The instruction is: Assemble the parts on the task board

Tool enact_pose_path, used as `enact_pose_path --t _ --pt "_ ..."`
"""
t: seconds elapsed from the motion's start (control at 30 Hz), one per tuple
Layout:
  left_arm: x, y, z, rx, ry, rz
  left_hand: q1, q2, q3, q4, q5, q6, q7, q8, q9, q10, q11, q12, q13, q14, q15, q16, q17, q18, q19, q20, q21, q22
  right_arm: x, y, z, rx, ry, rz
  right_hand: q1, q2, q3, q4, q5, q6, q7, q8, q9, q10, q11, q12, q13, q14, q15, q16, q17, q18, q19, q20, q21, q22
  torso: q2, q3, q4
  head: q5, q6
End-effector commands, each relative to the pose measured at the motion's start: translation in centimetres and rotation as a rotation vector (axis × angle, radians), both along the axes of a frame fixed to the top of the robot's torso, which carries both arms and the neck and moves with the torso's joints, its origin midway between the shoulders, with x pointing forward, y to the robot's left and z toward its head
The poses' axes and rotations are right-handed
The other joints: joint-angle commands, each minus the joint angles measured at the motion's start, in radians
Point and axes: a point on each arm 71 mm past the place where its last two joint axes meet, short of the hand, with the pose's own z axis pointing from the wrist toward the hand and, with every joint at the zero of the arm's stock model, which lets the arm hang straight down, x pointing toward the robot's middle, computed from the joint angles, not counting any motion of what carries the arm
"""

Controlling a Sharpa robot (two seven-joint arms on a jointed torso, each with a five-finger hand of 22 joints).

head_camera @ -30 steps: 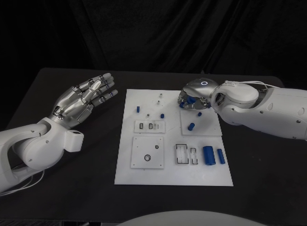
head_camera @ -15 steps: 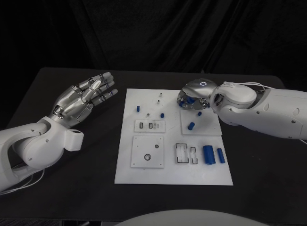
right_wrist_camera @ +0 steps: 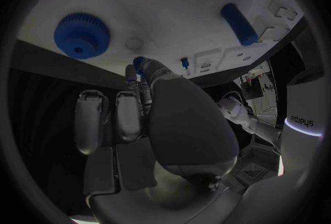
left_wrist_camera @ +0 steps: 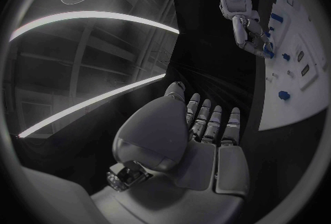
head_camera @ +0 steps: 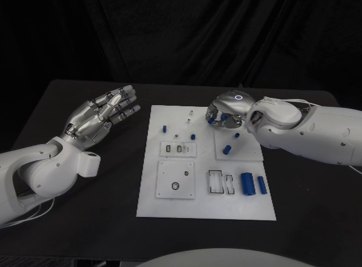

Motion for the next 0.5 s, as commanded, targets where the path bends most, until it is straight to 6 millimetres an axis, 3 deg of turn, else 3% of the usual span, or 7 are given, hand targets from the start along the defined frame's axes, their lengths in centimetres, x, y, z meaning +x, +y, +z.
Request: enact_pose_path --t 0.03,0.23,0.5 --pt "0.0 0.0 0.7 -0.064 -0.072 0.006 0.010 0.003 0.007 0.000 0.003 -0.003 0.005 0.005 0.000 0.000 0.006 0.002 0.000 0.001 0.008 0.003 0.002 0.019 0.000 0.008 0.002 0.000 0.5 0.8 1.7 0.065 -0.078 0.015 -0.005 0.010 0.001 -0.006 -0.010 0.001 0.002 0.002 0.005 0.011 -0.003 -0.001 0.001 0.005 -0.005 0.006 0.002 -0.016 0.001 -0.004 0.003 0.059 0.000 -0.0003 -0.0007 0.003 0.003" --pt "0.0 -0.3 0.7 -0.065 -0.071 -0.001 0.011 0.003 0.009 0.000 0.004 -0.003 0.006 0.005 0.000 0.000 0.006 0.002 0.000 0.001 0.008 0.004 0.002 0.019 0.000 0.008 0.002 0.000 1.9 2.6 2.9 0.054 -0.102 0.024 -0.007 0.011 0.004 -0.008 -0.025 -0.009 0.003 -0.003 0.011 0.011 -0.002 -0.009 0.000 0.006 -0.004 0.006 0.004 -0.016 0.001 -0.003 0.002 0.059 0.000 -0.0007 0.0018 0.004 0.003" --pt "0.1 -0.6 0.6 -0.066 -0.070 -0.007 0.013 0.004 0.012 -0.001 0.004 -0.004 0.006 0.005 0.000 0.000 0.006 0.002 0.000 0.000 0.008 0.003 0.001 0.019 0.000 0.008 0.002 -0.001 3.2 3.8 2.8 0.021 -0.088 0.015 -0.011 0.011 0.006 -0.009 -0.045 -0.024 0.006 -0.010 0.017 0.008 0.002 -0.020 -0.002 0.005 -0.002 0.006 0.005 -0.016 0.000 -0.001 0.001 0.059 0.001 -0.0008 0.0064 -0.003 0.004"
